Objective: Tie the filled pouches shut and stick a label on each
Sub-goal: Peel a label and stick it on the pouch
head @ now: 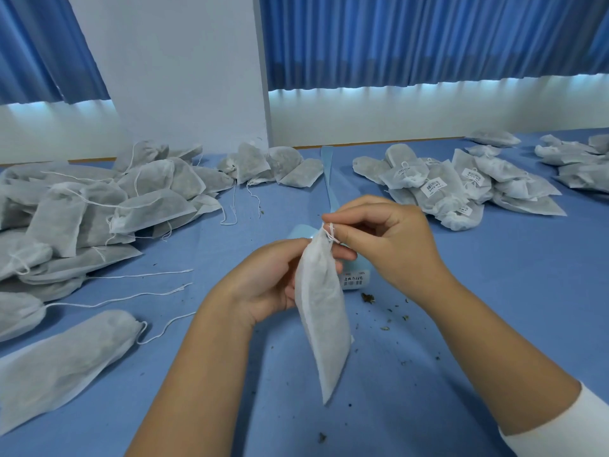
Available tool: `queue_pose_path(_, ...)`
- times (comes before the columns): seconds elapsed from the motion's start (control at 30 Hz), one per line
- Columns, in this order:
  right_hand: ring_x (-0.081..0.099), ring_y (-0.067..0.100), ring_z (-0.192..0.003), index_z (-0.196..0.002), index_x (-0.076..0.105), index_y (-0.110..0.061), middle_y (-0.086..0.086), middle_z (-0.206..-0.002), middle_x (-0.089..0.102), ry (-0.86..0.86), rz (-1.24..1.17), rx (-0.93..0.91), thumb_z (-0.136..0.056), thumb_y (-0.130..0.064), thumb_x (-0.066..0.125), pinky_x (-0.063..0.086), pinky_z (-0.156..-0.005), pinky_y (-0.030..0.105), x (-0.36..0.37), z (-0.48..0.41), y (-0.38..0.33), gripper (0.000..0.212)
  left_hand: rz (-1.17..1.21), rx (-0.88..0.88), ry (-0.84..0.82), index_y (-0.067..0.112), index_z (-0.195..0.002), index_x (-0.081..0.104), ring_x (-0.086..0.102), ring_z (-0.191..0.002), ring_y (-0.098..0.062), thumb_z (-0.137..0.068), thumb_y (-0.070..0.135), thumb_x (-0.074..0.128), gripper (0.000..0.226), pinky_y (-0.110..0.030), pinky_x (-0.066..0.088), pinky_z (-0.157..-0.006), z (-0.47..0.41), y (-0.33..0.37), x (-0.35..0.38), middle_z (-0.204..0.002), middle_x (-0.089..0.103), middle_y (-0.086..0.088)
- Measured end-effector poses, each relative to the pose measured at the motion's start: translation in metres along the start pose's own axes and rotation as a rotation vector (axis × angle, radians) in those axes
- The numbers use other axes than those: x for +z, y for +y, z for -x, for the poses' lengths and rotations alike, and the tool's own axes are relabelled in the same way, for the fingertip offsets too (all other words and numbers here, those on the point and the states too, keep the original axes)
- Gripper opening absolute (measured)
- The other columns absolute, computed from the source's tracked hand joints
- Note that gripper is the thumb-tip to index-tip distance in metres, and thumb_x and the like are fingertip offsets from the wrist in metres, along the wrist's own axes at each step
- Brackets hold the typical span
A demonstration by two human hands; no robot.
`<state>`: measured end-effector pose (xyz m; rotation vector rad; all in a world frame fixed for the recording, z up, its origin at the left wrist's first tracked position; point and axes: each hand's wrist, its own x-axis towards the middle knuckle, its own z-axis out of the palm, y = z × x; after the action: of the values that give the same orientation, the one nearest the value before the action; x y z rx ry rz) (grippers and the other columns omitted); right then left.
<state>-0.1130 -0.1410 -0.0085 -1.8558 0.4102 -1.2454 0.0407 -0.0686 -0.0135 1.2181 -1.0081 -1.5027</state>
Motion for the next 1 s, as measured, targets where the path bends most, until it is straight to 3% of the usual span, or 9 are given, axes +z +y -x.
queue_pose_path(0.1, 0.067, 0.012, -0.075, -0.092, 0.076, -0.005, 0.011, -0.088, 0.07, 0.008, 0.024, 0.002, -0.079, 0.007, 0.073, 0.05, -0.072, 0.018, -0.001, -0.001, 0.0, 0.019, 0.069, 0.019, -0.038, 0.017, -0.076, 0.079, 0.028, -0.048, -0.004, -0.066, 0.031, 0.062, 0.025, -0.014, 0.024, -0.038, 0.0, -0.001, -0.001, -0.074, 0.056, 0.006)
queue_pose_path(0.2, 0.068, 0.014, -0.079, -0.093, 0.075, -0.004, 0.011, -0.089, 0.071, 0.01, 0.009, 0.006, -0.079, 0.006, 0.074, 0.054, -0.076, 0.023, -0.001, -0.001, -0.001, 0.018, 0.204, 0.028, -0.086, 0.016, -0.072, 0.074, 0.027, -0.042, -0.003, -0.063, 0.015, 0.063, 0.014, -0.013, 0.022, -0.035, -0.001, 0.0, -0.003, -0.075, 0.055, 0.003)
queue_pose_path(0.3, 0.069, 0.015, -0.079, -0.094, 0.075, -0.004, 0.01, -0.088, 0.072, 0.012, -0.042, 0.027, -0.078, 0.006, 0.074, 0.056, -0.079, 0.026, -0.002, -0.002, -0.003, 0.018, 0.213, 0.032, -0.028, 0.017, -0.069, 0.073, 0.027, -0.04, -0.002, -0.061, 0.01, 0.066, 0.013, -0.012, 0.02, -0.035, -0.002, 0.001, -0.005, -0.073, 0.047, 0.002)
queue_pose_path(0.43, 0.069, 0.012, -0.078, -0.091, 0.075, -0.008, 0.005, -0.086, 0.073, 0.03, -0.089, 0.062, -0.078, 0.008, 0.073, 0.054, -0.076, 0.021, -0.004, -0.003, -0.005, 0.021, 0.095, 0.074, 0.041, 0.021, -0.068, 0.078, 0.028, -0.039, 0.0, -0.073, 0.017, 0.067, 0.013, -0.011, 0.017, -0.038, 0.0, 0.002, -0.006, -0.055, 0.047, 0.012)
queue_pose_path(0.57, 0.069, 0.009, -0.078, -0.088, 0.076, -0.01, -0.002, -0.083, 0.073, 0.037, -0.122, 0.088, -0.079, 0.007, 0.073, 0.052, -0.073, 0.017, -0.005, -0.003, -0.007, 0.019, 0.031, 0.096, 0.179, 0.021, -0.071, 0.081, 0.035, -0.044, -0.001, -0.057, 0.025, 0.077, 0.015, -0.011, 0.022, -0.039, -0.001, 0.001, -0.009, -0.059, 0.057, 0.011)
queue_pose_path(0.67, 0.07, 0.008, -0.08, -0.085, 0.076, -0.012, -0.004, -0.084, 0.075, 0.03, -0.114, 0.115, -0.08, 0.004, 0.073, 0.052, -0.074, 0.017, -0.007, -0.003, -0.006, 0.017, -0.088, 0.15, 0.256, 0.027, -0.066, 0.078, 0.044, -0.052, 0.0, -0.045, 0.035, 0.082, 0.023, -0.014, 0.032, -0.049, 0.0, 0.002, -0.011, -0.062, 0.059, 0.014)
queue_pose_path(0.8, 0.071, 0.011, -0.08, -0.087, 0.077, -0.014, -0.001, -0.085, 0.076, 0.042, -0.146, 0.159, -0.081, 0.0, 0.074, 0.054, -0.075, 0.019, -0.009, -0.005, -0.004, 0.016, 0.003, 0.263, 0.192, 0.022, -0.062, 0.075, 0.066, -0.074, -0.004, -0.057, 0.026, 0.08, 0.008, -0.017, 0.052, -0.074, -0.001, 0.002, -0.015, -0.08, 0.073, 0.006)
queue_pose_path(1.0, 0.072, 0.013, -0.078, -0.088, 0.077, -0.015, 0.002, -0.083, 0.076, 0.07, -0.156, 0.164, -0.081, -0.002, 0.074, 0.055, -0.074, 0.02, -0.009, -0.005, -0.002, 0.015, 0.066, 0.282, 0.111, 0.022, -0.06, 0.07, 0.056, -0.053, -0.008, -0.075, 0.016, 0.074, 0.017, -0.018, 0.049, -0.054, 0.003, 0.005, -0.012, -0.06, 0.061, 0.006)
